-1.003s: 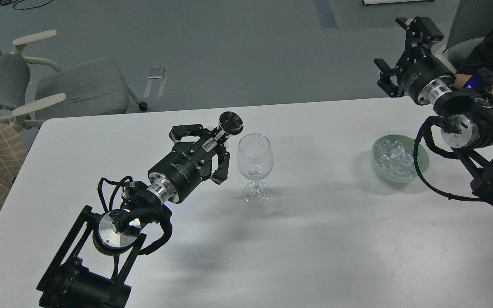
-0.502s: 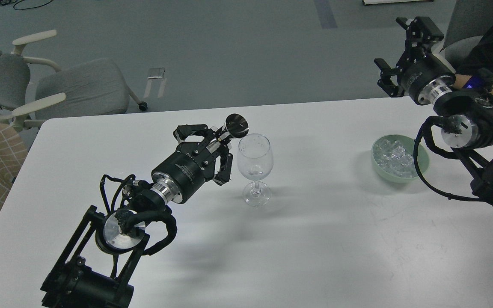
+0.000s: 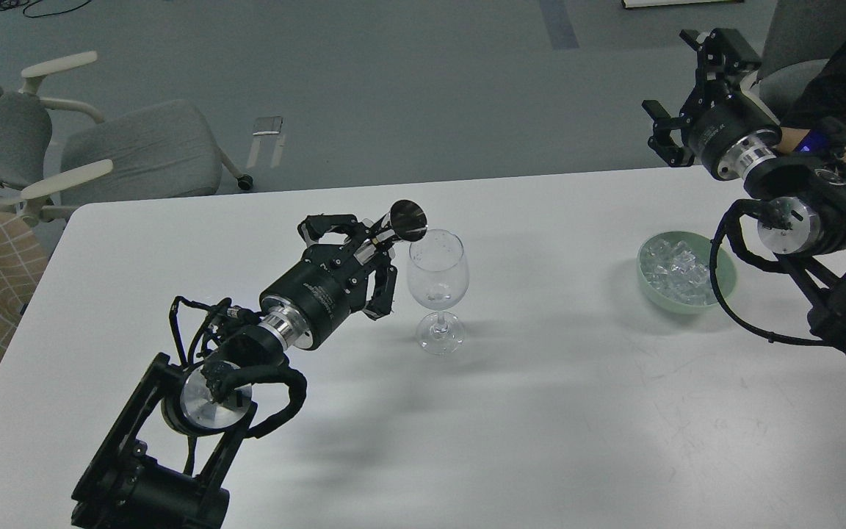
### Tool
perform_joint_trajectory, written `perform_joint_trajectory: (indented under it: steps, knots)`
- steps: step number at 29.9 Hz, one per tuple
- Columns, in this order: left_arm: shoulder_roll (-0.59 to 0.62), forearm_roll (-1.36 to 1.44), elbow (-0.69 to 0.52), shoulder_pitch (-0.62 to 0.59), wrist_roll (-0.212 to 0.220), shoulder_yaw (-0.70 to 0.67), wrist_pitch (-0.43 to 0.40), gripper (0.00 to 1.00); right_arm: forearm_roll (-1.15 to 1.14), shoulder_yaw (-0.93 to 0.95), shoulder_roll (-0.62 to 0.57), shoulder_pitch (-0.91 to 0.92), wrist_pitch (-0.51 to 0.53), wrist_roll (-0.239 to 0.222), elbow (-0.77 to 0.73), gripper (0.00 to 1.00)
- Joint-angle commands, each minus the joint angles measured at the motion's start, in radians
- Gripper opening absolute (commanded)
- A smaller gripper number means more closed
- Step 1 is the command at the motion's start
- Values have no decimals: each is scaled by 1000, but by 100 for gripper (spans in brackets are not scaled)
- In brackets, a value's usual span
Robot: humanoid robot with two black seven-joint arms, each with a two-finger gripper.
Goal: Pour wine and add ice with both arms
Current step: 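Tilt the jigger with the left gripper to pour into the glass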
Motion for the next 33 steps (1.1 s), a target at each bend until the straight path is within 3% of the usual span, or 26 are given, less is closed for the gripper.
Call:
perform_joint_trajectory:
  steps: [1,17,22,33]
  knots:
    - [0,3,0,0,-1,-2,0,3,0,0,0,0,0,0,0,100]
    - [8,60,0,-3,2,0,0,3,0,0,0,-1,0,0,0,100]
    - [-3,96,-1,-2,34,0,0,3,0,0,0,-1,0,0,0,100]
    - [2,141,-14,-3,37,11,0,3,0,0,0,-1,0,0,0,100]
